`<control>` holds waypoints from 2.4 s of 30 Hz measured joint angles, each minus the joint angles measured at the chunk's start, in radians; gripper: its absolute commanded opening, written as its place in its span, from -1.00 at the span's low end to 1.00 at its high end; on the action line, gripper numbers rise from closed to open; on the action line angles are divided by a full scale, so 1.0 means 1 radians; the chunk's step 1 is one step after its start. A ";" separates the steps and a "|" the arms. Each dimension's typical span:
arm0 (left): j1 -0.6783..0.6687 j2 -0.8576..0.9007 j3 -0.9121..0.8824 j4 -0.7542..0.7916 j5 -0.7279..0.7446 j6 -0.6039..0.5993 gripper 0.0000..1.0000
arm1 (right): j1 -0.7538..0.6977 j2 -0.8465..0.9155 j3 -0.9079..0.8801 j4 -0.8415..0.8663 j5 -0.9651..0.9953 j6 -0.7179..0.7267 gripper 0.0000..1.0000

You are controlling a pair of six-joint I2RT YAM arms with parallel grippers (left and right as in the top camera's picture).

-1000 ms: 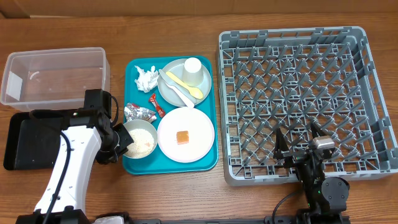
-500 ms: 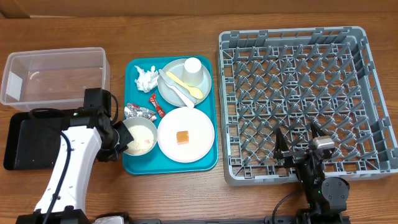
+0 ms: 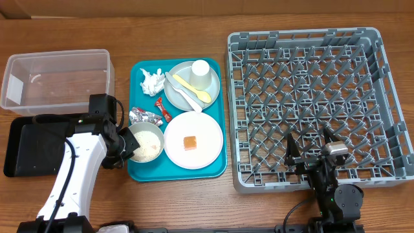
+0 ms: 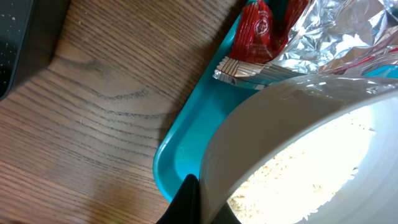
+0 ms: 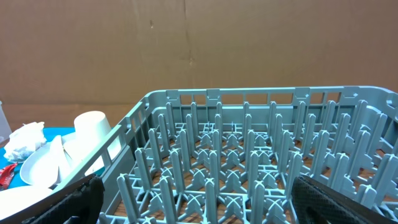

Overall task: Sort waste into correct bins and load items into the dishwasher rack
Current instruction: 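Lift the white bowl with the left gripper off the teal tray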

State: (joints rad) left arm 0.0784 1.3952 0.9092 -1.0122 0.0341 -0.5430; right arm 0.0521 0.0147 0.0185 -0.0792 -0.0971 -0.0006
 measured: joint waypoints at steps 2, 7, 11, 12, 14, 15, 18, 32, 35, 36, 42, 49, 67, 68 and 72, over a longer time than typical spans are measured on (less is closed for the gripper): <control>0.000 0.000 0.000 0.000 0.000 0.000 -0.92 | 0.000 0.000 0.000 0.000 0.000 0.000 1.00; 0.000 0.000 -0.006 0.019 0.000 0.000 -0.91 | 0.000 0.000 0.000 -0.001 0.000 0.000 1.00; 0.000 0.002 -0.034 0.042 0.000 0.000 -0.92 | 0.000 0.000 0.000 -0.001 0.000 0.000 1.00; 0.000 0.003 -0.040 0.044 0.000 0.000 -0.92 | 0.000 0.000 0.000 0.000 0.000 0.000 1.00; 0.000 0.005 -0.048 0.044 0.000 0.000 -0.92 | 0.000 0.000 0.000 0.000 0.000 0.000 1.00; 0.000 0.006 -0.051 0.044 0.000 0.000 -0.91 | 0.000 0.000 0.000 0.000 0.000 0.000 1.00; 0.000 0.008 -0.053 0.045 0.000 0.000 -0.92 | 0.000 0.000 0.000 -0.001 0.000 0.000 1.00; 0.000 0.008 -0.053 0.065 0.000 0.001 -0.91 | 0.000 0.000 0.000 0.000 0.000 0.000 1.00; 0.000 0.008 -0.053 0.068 -0.001 0.002 -0.92 | 0.000 0.000 0.000 0.000 0.000 0.000 1.00; 0.000 0.008 -0.053 0.068 -0.001 0.004 -0.92 | 0.000 0.000 0.000 0.000 0.000 0.000 1.00; 0.000 0.008 -0.053 0.068 -0.004 0.004 -0.92 | 0.000 0.000 0.000 -0.001 0.000 0.000 1.00; 0.000 0.008 -0.053 0.068 -0.009 0.004 -0.91 | 0.000 0.000 0.000 0.000 0.000 0.000 1.00; 0.000 0.008 -0.044 0.015 -0.007 0.046 -0.92 | 0.000 0.000 0.000 0.000 0.000 0.000 1.00; 0.000 0.008 -0.034 0.002 -0.007 0.049 -0.92 | 0.000 0.000 0.000 0.000 0.000 0.000 1.00; 0.000 0.008 0.014 -0.039 -0.003 0.055 -0.92 | 0.000 0.000 0.000 0.000 0.000 0.000 1.00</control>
State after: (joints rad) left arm 0.0784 1.4029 0.9230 -1.0515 0.0311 -0.4885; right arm 0.0521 0.0147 0.0185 -0.0795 -0.0971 -0.0006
